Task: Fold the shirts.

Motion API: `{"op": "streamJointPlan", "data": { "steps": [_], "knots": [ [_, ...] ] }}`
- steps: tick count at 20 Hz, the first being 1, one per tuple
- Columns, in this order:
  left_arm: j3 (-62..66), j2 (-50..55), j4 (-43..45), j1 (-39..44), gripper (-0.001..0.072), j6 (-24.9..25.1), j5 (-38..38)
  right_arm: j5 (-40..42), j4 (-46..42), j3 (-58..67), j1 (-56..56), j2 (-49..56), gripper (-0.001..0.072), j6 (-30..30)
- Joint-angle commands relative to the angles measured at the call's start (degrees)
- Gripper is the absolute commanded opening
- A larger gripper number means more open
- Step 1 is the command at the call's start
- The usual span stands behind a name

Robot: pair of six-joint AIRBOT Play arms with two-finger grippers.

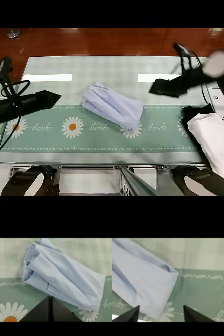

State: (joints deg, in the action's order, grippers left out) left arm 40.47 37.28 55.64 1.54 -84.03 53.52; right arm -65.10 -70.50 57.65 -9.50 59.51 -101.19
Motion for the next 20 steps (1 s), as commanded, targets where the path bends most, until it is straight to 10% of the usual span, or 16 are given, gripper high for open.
{"op": "streamJointPlan", "data": {
  "steps": [1, 8, 11, 16, 20],
  "knots": [
    [-4.57, -0.11, -2.14, 0.04, 0.0023, 0.00, 0.00, 24.48, 9.57, -33.05, 0.33, -18.69, 0.0625, -12.02],
    [-6.91, -0.11, -2.75, 0.04, 0.0023, 0.02, 0.04, 28.28, 34.38, -30.38, -4.24, 4.61, 0.0624, 10.10],
    [-6.91, -0.11, -2.73, 0.04, 0.0023, 0.02, -0.02, 23.80, 34.80, -23.06, -4.55, 15.15, 0.0609, 10.67],
    [-6.91, -0.11, -2.73, 0.02, 0.0023, 0.00, -0.44, 14.34, 35.39, -5.95, -4.83, 23.67, 0.0017, 18.62],
    [-6.91, -0.11, -2.73, 0.02, 0.0023, 0.00, -0.50, 1.16, 20.92, 22.88, -3.82, 23.47, 0.0016, 12.83]
  ]
}}
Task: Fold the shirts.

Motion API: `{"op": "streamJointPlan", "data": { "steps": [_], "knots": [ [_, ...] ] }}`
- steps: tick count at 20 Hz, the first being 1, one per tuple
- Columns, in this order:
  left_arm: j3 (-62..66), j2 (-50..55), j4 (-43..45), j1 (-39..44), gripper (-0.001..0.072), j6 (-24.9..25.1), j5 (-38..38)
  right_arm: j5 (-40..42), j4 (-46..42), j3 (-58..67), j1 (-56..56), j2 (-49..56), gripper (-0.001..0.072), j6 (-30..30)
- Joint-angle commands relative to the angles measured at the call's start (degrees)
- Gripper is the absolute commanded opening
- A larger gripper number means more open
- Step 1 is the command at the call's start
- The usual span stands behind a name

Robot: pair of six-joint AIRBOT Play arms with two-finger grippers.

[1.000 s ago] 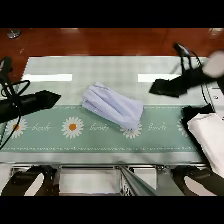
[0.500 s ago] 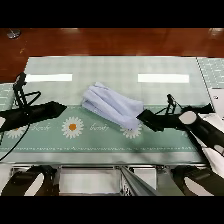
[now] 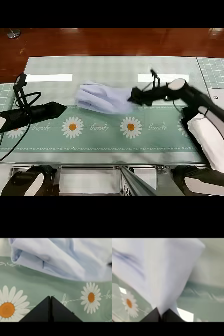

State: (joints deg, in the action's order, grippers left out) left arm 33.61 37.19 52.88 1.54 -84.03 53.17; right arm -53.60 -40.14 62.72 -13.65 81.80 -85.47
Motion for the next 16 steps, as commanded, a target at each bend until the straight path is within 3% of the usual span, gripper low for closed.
{"op": "streamJointPlan", "data": {
  "steps": [1, 4, 7, 11, 16],
  "knots": [
    [-0.04, -0.02, 0.02, 0.02, 0.0023, 0.00, -0.11, -13.44, -13.64, 24.55, 0.33, 1.18, 0.0017, -5.20],
    [-0.04, -0.02, 0.00, 0.02, 0.0023, -0.02, -0.11, -22.64, -21.81, 41.33, 1.97, 1.09, 0.0016, -8.81],
    [-0.04, -0.02, 0.00, 0.02, 0.0024, -0.02, -0.07, -28.85, -22.60, 51.36, 7.78, 0.07, 0.0017, -11.63],
    [-0.04, -0.02, -0.55, 0.02, 0.0023, -0.02, -0.07, -38.45, -22.71, 52.61, 19.43, -5.05, 0.0017, -14.03],
    [-0.02, -0.02, -1.92, 0.02, 0.0023, 0.02, -0.28, -51.80, -31.36, 51.28, 36.59, -11.72, 0.0017, -15.78]
  ]
}}
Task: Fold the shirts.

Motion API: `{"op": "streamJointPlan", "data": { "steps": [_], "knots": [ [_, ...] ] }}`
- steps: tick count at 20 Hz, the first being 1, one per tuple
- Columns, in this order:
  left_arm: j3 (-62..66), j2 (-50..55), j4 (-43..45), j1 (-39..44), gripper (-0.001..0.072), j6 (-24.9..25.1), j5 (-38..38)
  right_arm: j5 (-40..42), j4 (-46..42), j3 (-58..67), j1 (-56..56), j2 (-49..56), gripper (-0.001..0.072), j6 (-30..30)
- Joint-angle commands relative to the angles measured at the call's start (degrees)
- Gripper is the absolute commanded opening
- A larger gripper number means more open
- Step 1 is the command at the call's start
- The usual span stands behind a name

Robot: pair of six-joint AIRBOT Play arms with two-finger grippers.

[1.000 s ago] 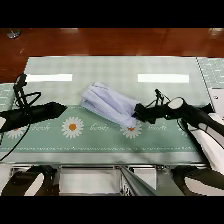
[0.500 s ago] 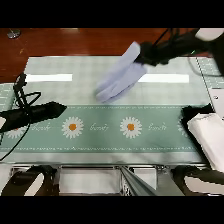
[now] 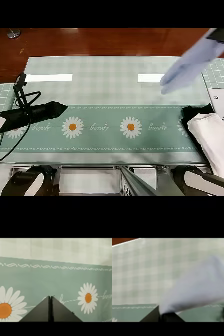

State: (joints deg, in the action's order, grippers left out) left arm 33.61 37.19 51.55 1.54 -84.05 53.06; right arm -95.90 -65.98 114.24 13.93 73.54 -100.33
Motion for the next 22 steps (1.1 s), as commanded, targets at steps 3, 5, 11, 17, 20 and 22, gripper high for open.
{"op": "streamJointPlan", "data": {
  "steps": [3, 5, 11, 17, 20, 22],
  "knots": [
    [-0.02, -0.02, -0.59, 0.02, 0.0023, 0.04, -0.22, -10.54, -12.24, -8.28, 20.52, -10.62, 0.0017, 1.77],
    [-0.04, -0.02, -0.59, 0.02, 0.0023, 0.04, -0.22, -10.56, -18.62, -18.03, 28.41, -16.90, 0.0017, 5.55],
    [-0.04, 0.00, -0.61, 0.02, 0.0023, 0.00, -1.51, -9.81, -35.34, -45.40, 45.22, -32.48, 0.0058, 0.42],
    [2.36, 0.07, -0.70, -1.31, 0.0165, 0.09, -4.26, -1.36, -17.07, -37.53, 42.77, -25.46, 0.0604, 1.62],
    [16.00, 5.44, -3.23, -3.10, 0.0023, 4.55, -5.01, 8.39, 7.91, -28.35, 32.13, -18.62, 0.0030, 3.89],
    [31.23, 13.42, -4.57, -0.85, 0.0022, 6.16, -0.70, 24.79, 19.87, -27.28, 16.11, -17.20, 0.0017, 9.29]
  ]
}}
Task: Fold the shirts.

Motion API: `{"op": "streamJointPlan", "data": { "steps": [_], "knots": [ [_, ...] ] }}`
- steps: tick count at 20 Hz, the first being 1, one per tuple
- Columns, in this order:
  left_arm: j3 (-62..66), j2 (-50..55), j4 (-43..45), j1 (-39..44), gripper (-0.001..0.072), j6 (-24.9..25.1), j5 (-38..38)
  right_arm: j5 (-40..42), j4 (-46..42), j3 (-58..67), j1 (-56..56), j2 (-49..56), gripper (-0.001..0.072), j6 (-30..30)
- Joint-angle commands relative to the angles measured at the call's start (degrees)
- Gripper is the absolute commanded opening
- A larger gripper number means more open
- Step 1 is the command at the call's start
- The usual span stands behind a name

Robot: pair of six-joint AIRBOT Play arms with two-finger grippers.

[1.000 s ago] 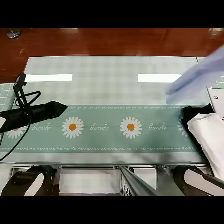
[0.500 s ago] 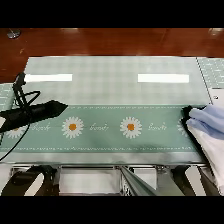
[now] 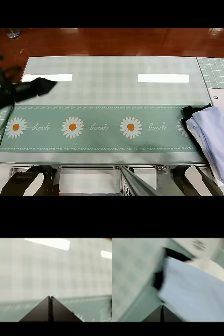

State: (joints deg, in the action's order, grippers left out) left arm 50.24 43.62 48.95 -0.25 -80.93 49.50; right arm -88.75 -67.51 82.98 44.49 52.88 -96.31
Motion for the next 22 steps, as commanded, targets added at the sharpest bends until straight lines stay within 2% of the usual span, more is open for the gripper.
{"op": "streamJointPlan", "data": {
  "steps": [1, 3, 5, 7, 8, 10, 22],
  "knots": [
    [21.73, 11.10, -0.85, 3.23, 0.0022, 3.56, 4.44, 22.86, 17.62, 3.98, -23.65, 4.15, 0.0018, 6.84],
    [29.44, 17.03, 5.97, 8.48, 0.0022, 2.01, 7.98, 23.87, -2.29, 3.32, -42.47, 7.76, 0.0018, 5.29],
    [26.60, 20.09, 17.62, 13.46, 0.0022, -2.67, 10.99, 21.11, -21.68, -2.60, -56.11, 13.22, 0.0018, -3.45],
    [18.82, 21.97, 29.09, 15.52, 0.0023, -7.72, 11.23, 21.05, -30.16, -10.62, -61.11, 18.93, 0.0018, -10.08],
    [15.74, 22.56, 31.98, 14.84, 0.0023, -10.01, 11.23, 21.14, -30.58, -13.16, -60.81, 21.59, 0.0018, -13.05],
    [12.13, 23.39, 32.11, 12.17, 0.0023, -11.61, 10.97, 20.98, -30.12, -14.19, -59.25, 25.68, 0.0018, -13.94],
    [11.96, 23.98, 32.50, 10.97, 0.0023, -11.32, 10.97, 21.27, -30.51, -14.19, -59.30, 26.88, 0.0018, -13.99]
  ]
}}
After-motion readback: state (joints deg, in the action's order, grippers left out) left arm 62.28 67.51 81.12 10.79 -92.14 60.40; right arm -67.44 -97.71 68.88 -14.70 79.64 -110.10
